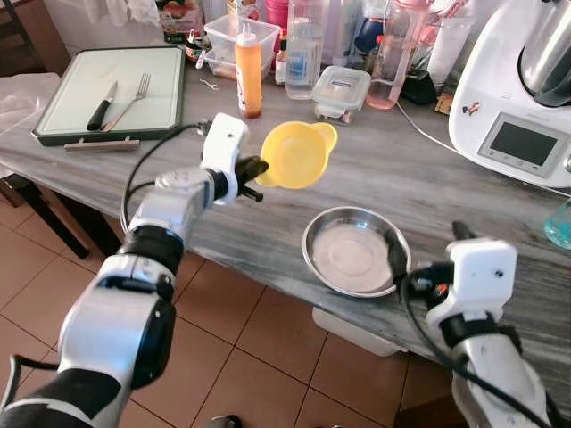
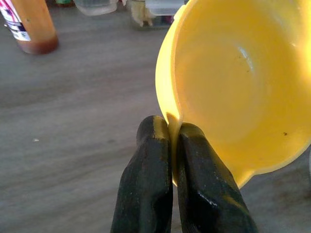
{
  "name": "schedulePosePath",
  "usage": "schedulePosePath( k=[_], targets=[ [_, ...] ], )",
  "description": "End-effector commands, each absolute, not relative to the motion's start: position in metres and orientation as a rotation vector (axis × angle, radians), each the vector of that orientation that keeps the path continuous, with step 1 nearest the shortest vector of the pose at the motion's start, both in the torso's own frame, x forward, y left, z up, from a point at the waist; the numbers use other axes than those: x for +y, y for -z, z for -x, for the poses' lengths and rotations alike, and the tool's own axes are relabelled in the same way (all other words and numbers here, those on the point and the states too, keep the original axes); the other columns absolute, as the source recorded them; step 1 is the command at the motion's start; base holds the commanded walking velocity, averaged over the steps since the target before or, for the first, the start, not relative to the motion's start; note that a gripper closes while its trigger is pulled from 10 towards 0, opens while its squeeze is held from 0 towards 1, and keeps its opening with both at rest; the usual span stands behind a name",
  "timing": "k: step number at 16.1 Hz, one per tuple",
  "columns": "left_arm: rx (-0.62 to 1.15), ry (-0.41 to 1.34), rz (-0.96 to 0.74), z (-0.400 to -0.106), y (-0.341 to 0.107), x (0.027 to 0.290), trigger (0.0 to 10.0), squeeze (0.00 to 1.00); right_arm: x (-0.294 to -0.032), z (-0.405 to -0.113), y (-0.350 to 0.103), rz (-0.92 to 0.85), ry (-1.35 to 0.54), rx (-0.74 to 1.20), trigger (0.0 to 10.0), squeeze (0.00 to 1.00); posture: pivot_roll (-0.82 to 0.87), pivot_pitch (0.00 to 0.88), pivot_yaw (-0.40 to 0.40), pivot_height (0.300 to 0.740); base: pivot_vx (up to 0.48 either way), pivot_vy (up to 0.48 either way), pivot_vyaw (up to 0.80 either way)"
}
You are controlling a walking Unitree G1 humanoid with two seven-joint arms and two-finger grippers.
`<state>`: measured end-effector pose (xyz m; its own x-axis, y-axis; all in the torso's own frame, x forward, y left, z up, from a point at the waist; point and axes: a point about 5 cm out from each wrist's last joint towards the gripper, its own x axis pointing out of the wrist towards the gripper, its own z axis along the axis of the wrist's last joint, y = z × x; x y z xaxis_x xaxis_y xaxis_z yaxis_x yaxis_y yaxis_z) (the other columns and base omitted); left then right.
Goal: Setting the table
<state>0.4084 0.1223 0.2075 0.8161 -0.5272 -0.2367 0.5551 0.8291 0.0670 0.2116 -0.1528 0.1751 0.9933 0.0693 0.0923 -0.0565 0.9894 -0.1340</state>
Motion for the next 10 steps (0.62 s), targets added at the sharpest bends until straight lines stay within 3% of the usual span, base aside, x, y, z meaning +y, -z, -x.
schedulePosePath(
  k=[1,10],
  targets=[
    [0.233,0.595,-0.174,-0.41,-0.214,0.122,10.0,0.0,-0.15,-0.205,-0.177,0.122,-0.083,-0.094,10.0,0.0,0.0,0.146,-0.012,0.74,0.0,0.0,0.0],
    [0.339,0.683,-0.371,-0.409,-0.204,0.115,10.0,0.0,-0.149,-0.171,-0.155,0.109,-0.131,0.066,10.0,0.0,-0.02,0.159,0.02,0.74,0.0,0.0,0.0]
  ],
)
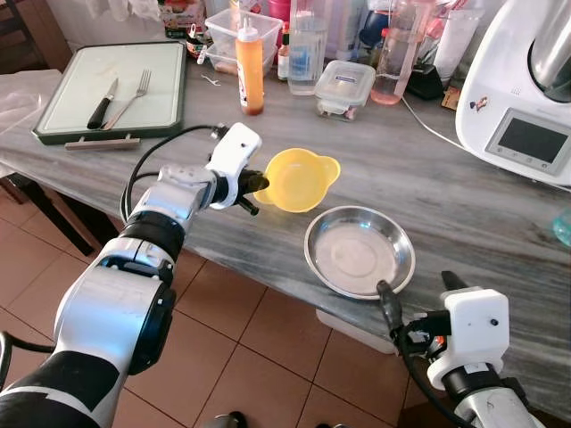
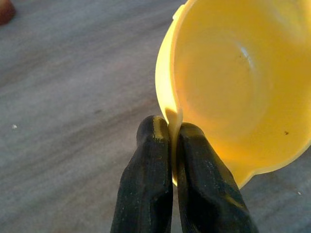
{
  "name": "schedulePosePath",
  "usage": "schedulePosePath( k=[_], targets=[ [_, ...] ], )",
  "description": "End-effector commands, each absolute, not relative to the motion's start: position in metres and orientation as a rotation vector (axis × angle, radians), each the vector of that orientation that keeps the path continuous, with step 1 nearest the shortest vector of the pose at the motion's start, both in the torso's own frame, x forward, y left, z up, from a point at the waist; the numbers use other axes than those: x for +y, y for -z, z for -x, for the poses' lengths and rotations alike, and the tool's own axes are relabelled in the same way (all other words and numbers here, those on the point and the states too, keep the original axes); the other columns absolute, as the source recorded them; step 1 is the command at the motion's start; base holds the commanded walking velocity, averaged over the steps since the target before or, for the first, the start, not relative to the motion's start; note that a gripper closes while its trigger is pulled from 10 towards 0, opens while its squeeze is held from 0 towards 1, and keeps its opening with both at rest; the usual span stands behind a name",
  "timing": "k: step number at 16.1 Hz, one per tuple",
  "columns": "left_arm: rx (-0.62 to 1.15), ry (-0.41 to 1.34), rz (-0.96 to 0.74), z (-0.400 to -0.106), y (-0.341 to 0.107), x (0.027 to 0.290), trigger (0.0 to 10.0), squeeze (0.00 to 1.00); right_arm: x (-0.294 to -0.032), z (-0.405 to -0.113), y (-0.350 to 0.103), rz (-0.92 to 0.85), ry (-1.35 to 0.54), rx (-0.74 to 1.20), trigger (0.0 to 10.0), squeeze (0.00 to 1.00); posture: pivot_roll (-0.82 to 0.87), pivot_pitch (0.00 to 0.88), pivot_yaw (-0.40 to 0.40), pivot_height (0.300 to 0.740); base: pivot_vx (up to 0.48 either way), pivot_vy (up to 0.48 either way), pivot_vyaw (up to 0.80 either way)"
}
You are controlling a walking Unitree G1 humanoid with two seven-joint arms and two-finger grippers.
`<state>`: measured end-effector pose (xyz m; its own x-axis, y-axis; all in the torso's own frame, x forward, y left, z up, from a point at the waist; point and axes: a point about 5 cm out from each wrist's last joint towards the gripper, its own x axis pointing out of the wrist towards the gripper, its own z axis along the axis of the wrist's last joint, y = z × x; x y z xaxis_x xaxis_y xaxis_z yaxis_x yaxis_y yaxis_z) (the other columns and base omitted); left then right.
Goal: Setting the table
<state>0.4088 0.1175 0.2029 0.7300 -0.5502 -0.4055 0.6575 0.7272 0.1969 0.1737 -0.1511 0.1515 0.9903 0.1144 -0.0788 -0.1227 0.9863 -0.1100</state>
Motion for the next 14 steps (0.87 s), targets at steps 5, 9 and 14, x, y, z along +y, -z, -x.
schedulePosePath(
  k=[5,9,14],
  targets=[
    [0.347,0.691,-0.407,-0.411,-0.209,0.112,10.0,0.0,-0.132,-0.163,-0.156,0.071,-0.249,0.076,10.0,0.0,-0.02,0.162,0.03,0.74,0.0,0.0,0.0],
    [0.357,0.748,-0.462,-0.411,-0.22,0.116,10.0,0.0,-0.129,-0.164,-0.156,0.068,-0.279,0.078,10.0,0.0,0.0,0.165,0.036,0.74,0.0,0.0,0.0],
    [0.43,0.835,-0.398,-0.406,-0.217,0.113,10.0,0.29,-0.128,-0.167,-0.157,0.072,-0.283,0.069,10.0,0.0,0.0,0.17,0.037,0.74,0.0,0.0,0.0]
  ],
)
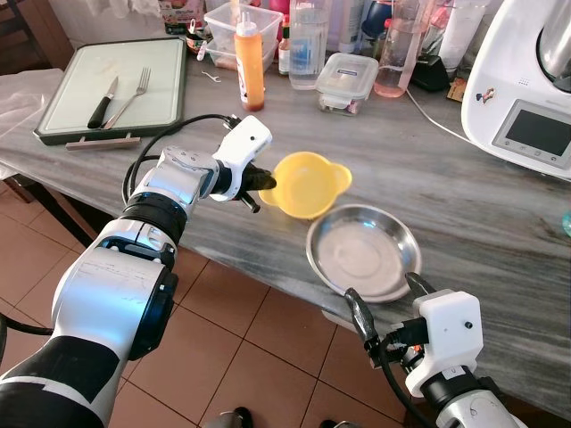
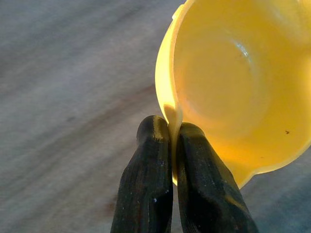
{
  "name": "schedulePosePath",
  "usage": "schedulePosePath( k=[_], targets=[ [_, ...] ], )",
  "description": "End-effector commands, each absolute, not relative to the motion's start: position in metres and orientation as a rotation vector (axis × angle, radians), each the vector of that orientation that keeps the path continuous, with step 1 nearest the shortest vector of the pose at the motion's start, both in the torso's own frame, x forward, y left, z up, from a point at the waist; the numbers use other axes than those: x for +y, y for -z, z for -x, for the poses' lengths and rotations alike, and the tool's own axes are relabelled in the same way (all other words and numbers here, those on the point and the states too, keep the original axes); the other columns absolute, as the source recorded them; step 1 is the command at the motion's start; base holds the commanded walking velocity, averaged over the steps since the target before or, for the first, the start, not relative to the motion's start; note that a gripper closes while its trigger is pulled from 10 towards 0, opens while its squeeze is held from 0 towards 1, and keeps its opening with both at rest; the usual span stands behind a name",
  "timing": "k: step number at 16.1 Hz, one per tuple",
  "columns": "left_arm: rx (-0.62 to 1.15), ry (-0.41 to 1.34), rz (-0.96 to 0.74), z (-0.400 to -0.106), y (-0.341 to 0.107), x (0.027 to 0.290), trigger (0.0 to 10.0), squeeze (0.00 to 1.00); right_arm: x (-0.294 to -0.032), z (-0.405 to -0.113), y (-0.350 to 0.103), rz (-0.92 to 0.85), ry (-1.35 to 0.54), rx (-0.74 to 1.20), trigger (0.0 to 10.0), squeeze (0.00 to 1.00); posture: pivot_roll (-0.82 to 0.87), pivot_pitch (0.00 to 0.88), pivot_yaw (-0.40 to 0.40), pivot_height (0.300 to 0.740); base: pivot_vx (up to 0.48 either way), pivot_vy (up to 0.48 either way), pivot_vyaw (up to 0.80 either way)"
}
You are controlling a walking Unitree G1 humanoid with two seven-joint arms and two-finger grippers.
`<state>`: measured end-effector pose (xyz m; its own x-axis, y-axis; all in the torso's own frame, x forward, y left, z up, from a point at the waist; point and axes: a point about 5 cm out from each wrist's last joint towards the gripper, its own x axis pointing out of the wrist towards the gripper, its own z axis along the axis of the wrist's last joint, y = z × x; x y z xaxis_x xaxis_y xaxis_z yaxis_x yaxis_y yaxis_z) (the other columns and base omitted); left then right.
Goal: Setting the table
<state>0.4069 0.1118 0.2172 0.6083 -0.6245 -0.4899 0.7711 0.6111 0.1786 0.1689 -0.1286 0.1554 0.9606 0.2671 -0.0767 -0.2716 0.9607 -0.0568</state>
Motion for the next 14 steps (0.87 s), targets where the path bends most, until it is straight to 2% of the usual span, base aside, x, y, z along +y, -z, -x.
schedulePosePath(
  k=[1,2,3,4,7,14],
  targets=[
    [0.432,0.833,-0.409,-0.406,-0.216,0.114,10.0,0.38,-0.128,-0.167,-0.157,0.073,-0.282,0.069,10.0,0.0,0.0,0.17,0.036,0.74,0.0,0.0,0.0],
    [0.432,0.831,-0.405,-0.407,-0.217,0.114,10.0,0.38,-0.128,-0.167,-0.157,0.073,-0.282,0.069,10.0,0.0,0.0,0.171,0.036,0.74,0.0,0.0,0.0],
    [0.431,0.828,-0.387,-0.407,-0.218,0.115,10.0,0.49,-0.128,-0.167,-0.157,0.072,-0.281,0.068,10.0,0.0,0.0,0.171,0.035,0.74,0.0,0.0,0.0],
    [0.431,0.825,-0.393,-0.407,-0.219,0.116,10.0,1.0,-0.127,-0.167,-0.157,0.072,-0.282,0.067,10.0,0.0,0.0,0.171,0.035,0.74,0.0,0.0,0.0],
    [0.405,0.75,-0.365,-0.411,-0.225,0.121,10.0,1.0,-0.126,-0.168,-0.157,0.07,-0.286,0.064,10.0,0.0,0.0,0.17,0.035,0.74,0.0,0.0,0.0],
    [0.32,0.705,-0.262,-0.415,-0.249,0.123,10.0,1.0,-0.127,-0.171,-0.155,0.069,-0.292,0.063,10.0,0.0,0.01,0.163,0.024,0.74,0.0,0.0,0.0]
  ],
)
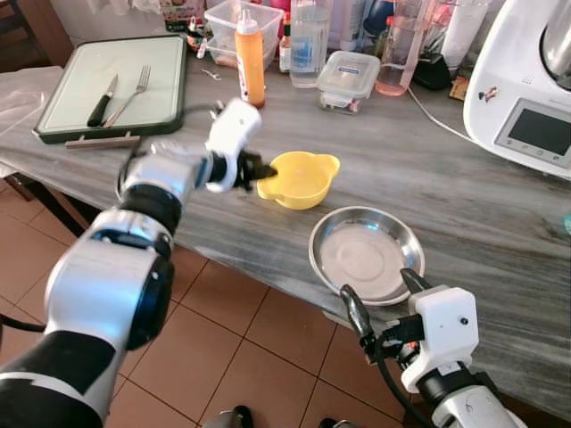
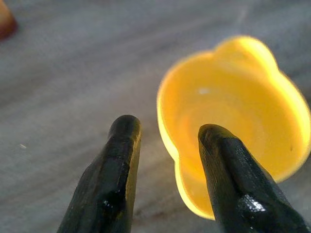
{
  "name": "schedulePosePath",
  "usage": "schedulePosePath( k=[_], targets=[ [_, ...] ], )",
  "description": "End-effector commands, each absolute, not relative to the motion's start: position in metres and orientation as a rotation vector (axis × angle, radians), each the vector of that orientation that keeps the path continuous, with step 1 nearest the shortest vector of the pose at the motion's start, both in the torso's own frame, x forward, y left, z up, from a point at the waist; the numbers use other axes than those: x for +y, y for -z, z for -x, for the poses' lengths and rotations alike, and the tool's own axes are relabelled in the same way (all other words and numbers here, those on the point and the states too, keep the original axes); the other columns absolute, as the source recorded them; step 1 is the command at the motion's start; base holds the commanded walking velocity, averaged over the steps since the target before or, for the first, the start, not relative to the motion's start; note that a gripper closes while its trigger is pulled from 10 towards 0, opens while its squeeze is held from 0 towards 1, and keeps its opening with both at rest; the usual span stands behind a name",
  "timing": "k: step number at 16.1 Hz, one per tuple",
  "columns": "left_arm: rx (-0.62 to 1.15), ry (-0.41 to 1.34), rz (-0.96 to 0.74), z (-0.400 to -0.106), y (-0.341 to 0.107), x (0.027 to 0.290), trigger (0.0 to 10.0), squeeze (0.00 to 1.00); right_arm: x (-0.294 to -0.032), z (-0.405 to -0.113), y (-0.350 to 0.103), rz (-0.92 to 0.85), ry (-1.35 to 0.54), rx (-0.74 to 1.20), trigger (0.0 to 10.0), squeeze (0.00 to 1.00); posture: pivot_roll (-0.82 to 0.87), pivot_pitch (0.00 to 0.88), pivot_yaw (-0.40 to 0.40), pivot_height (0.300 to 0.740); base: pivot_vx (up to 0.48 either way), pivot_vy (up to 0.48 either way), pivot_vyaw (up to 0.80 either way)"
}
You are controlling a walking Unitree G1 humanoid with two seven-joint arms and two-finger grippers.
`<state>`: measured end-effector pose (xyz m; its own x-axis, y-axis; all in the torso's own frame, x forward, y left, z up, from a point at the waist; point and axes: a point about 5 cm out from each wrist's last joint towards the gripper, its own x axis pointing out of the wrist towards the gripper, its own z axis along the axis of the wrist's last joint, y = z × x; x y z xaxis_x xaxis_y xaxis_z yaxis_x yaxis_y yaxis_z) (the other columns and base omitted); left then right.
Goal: Setting the table
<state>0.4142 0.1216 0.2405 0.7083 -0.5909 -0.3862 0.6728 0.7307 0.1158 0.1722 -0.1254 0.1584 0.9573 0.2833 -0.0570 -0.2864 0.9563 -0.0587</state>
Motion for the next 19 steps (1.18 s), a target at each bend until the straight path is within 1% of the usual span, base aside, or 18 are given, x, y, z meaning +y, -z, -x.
schedulePosePath(
  k=[1,4,5,8,9,11,12,15,19],
  targets=[
    [0.299,0.686,-0.234,-0.416,-0.255,0.125,10.0,1.0,-0.128,-0.172,-0.156,0.07,-0.292,0.062,10.0,0.0,0.01,0.161,0.023,0.74,0.0,0.0,0.0],
    [0.219,0.613,-0.156,-0.42,-0.266,0.131,10.0,1.0,-0.129,-0.173,-0.156,0.078,-0.282,0.053,10.0,0.0,0.02,0.156,0.016,0.74,0.0,0.0,0.0],
    [0.152,0.594,-0.089,-0.42,-0.272,0.134,10.0,1.0,-0.131,-0.175,-0.157,0.084,-0.268,0.042,10.0,0.0,0.02,0.153,0.007,0.74,0.0,0.0,0.0],
    [-0.011,0.631,0.072,-0.416,-0.278,0.142,10.0,1.0,-0.134,-0.179,-0.159,0.1,-0.243,0.019,10.0,0.0,0.04,0.151,-0.01,0.74,0.0,0.0,0.0],
    [-0.034,0.635,0.089,-0.415,-0.278,0.143,10.0,1.0,-0.135,-0.18,-0.159,0.101,-0.239,0.016,10.0,0.0,0.04,0.151,-0.01,0.74,0.0,0.0,0.0],
    [-0.147,0.603,0.147,-0.405,-0.267,0.15,10.0,1.0,-0.139,-0.185,-0.159,0.112,-0.219,0.007,10.0,0.0,0.05,0.149,-0.026,0.74,0.0,0.0,0.0],
    [-0.172,0.595,0.186,-0.398,-0.261,0.15,10.0,1.0,-0.141,-0.188,-0.159,0.116,-0.209,0.003,10.0,0.0,0.05,0.149,-0.033,0.74,0.0,0.0,0.0],
    [-0.228,0.637,0.23,-0.367,-0.249,0.137,10.0,1.0,-0.148,-0.192,-0.161,0.136,-0.159,-0.019,10.0,0.0,0.06,0.15,-0.044,0.74,0.0,0.0,0.0],
    [-0.187,0.812,0.233,-0.328,-0.236,0.092,10.0,1.0,-0.168,-0.198,-0.175,0.21,0.002,-0.106,10.0,0.0,0.06,0.152,-0.051,0.74,0.0,0.0,0.0]
  ],
)
